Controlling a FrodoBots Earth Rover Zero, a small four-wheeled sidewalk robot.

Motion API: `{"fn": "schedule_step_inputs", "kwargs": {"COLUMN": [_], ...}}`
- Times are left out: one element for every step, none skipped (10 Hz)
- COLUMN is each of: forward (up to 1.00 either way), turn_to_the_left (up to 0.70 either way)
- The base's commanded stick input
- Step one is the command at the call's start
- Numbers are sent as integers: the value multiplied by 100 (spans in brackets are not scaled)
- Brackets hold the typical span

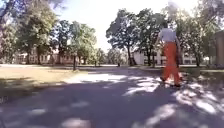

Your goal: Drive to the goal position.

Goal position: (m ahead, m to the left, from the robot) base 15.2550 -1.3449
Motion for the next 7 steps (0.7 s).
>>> {"fn": "schedule_step_inputs", "kwargs": {"forward": [45,45,45,45,45,45,45], "turn_to_the_left": [0,0,0,0,0,0,0]}}
